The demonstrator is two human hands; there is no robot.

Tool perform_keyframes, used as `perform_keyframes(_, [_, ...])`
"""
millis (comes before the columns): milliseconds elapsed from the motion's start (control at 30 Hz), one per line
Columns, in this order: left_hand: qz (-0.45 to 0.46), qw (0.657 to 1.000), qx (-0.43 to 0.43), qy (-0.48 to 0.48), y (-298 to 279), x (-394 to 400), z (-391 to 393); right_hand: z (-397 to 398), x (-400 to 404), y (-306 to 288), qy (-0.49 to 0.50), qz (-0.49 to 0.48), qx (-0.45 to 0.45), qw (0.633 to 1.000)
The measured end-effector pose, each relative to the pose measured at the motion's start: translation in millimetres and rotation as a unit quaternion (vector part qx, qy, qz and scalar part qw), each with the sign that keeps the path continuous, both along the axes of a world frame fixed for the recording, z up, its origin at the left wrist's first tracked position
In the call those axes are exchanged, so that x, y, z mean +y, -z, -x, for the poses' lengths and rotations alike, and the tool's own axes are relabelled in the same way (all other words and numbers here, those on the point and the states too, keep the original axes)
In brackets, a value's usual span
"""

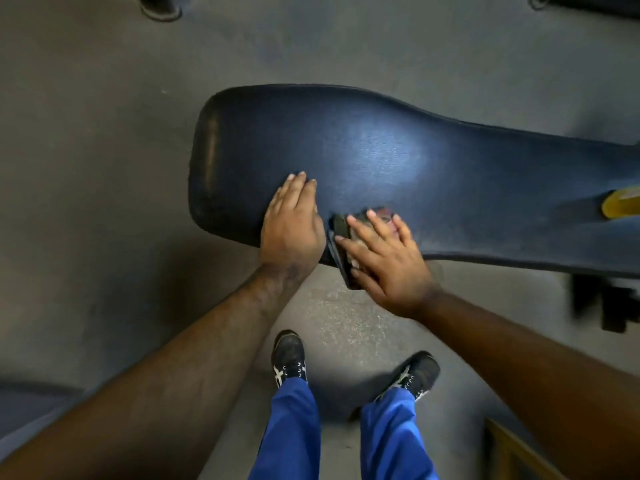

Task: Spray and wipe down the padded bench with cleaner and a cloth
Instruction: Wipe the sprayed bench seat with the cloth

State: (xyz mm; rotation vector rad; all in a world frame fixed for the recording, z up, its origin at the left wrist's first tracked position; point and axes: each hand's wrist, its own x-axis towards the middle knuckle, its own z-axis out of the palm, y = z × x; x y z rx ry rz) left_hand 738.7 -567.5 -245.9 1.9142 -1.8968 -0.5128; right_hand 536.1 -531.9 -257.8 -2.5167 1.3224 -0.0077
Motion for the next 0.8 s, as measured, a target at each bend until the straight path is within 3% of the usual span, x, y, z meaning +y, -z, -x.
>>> perform_keyframes(33, [0.002, 1.000, 0.002, 0.008, -1.0, -2.2, 8.8, 18.2, -10.5, 2.5, 0.029, 0.012, 0.000, 1.000])
perform_keyframes(133, [0.010, 0.999, -0.003, 0.041, 2.5, -9.6, 35.4, 33.6, -41.0, 6.1, 0.325, -0.003, -0.014, 0.945])
perform_keyframes(167, [0.015, 0.999, -0.006, 0.046, 4.5, -12.9, 43.0, 25.9, -40.2, 3.7, 0.330, -0.007, -0.011, 0.944])
perform_keyframes(233, [0.017, 0.999, -0.013, 0.045, 6.6, -19.8, 57.0, 26.9, -23.2, 6.2, 0.159, 0.001, -0.014, 0.987])
perform_keyframes(267, [0.016, 0.999, -0.017, 0.044, 7.0, -23.0, 63.0, 43.3, -21.0, 6.7, 0.064, 0.001, -0.005, 0.998])
perform_keyframes(300, [0.016, 0.999, -0.021, 0.047, 6.9, -25.8, 68.8, 63.9, -30.4, 6.0, 0.031, 0.010, 0.003, 0.999])
perform_keyframes(333, [0.017, 0.998, -0.023, 0.055, 6.8, -28.9, 75.3, 82.8, -45.5, 9.2, 0.077, 0.017, 0.010, 0.997])
perform_keyframes(367, [0.015, 0.997, -0.027, 0.066, 7.6, -31.7, 81.9, 92.9, -60.2, 11.0, 0.189, 0.010, 0.006, 0.982])
perform_keyframes(433, [0.009, 0.996, -0.044, 0.076, 12.0, -36.4, 94.7, 87.4, -76.4, 9.8, 0.362, -0.015, 0.003, 0.932])
perform_keyframes(467, [0.005, 0.996, -0.054, 0.071, 14.1, -37.4, 101.2, 79.3, -75.3, 8.1, 0.334, -0.005, 0.001, 0.943])
perform_keyframes(567, [-0.001, 0.996, -0.084, 0.022, 19.6, -32.0, 119.1, 99.4, -73.5, 10.2, 0.113, 0.011, -0.021, 0.993])
perform_keyframes(700, [0.005, 0.994, -0.107, 0.010, 19.5, -33.3, 144.5, 99.3, -121.3, 8.4, 0.342, -0.016, -0.028, 0.939])
perform_keyframes(800, [0.012, 0.995, -0.092, 0.030, 23.5, -41.4, 167.2, 107.0, -133.8, 12.6, 0.170, 0.001, -0.036, 0.985])
